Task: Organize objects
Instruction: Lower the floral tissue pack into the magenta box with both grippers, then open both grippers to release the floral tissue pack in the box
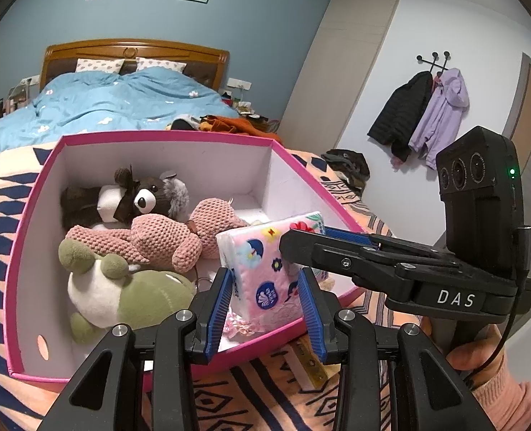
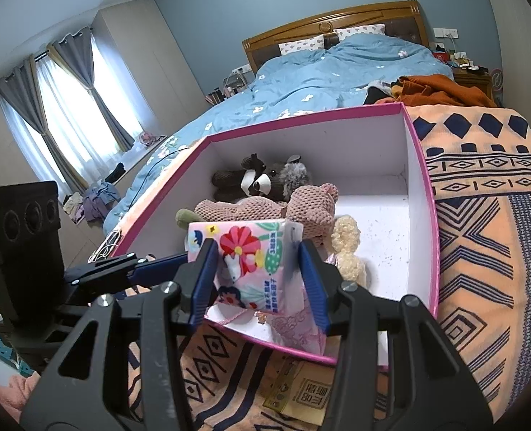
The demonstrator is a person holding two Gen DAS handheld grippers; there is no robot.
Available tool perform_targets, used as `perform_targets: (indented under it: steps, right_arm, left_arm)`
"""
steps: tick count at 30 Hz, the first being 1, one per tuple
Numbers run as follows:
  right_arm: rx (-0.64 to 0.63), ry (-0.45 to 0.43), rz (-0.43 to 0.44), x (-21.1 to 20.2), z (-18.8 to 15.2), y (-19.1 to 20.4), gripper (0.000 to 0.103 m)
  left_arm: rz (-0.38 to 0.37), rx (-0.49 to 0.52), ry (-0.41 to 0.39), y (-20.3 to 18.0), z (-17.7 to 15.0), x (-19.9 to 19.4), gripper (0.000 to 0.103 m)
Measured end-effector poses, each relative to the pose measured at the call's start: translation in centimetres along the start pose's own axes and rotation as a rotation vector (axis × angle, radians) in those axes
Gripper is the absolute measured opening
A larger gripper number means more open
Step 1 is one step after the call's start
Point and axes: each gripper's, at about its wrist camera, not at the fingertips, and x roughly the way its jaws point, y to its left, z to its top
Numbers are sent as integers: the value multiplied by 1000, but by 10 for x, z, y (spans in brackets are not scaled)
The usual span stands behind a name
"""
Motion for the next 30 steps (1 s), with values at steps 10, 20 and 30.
perform_targets:
  steps: [10, 20, 30]
  right_arm:
    - [-20, 4, -19, 9, 0, 2, 50]
    - [-26, -10, -51, 3, -5, 0, 51]
    - [-48, -14, -39, -10, -15, 3, 52]
  left_arm:
    - [72, 20, -14, 1, -2, 4, 38]
    - [102, 20, -33, 5, -3, 2, 41]
    - [67, 66, -74, -12, -7, -19, 58]
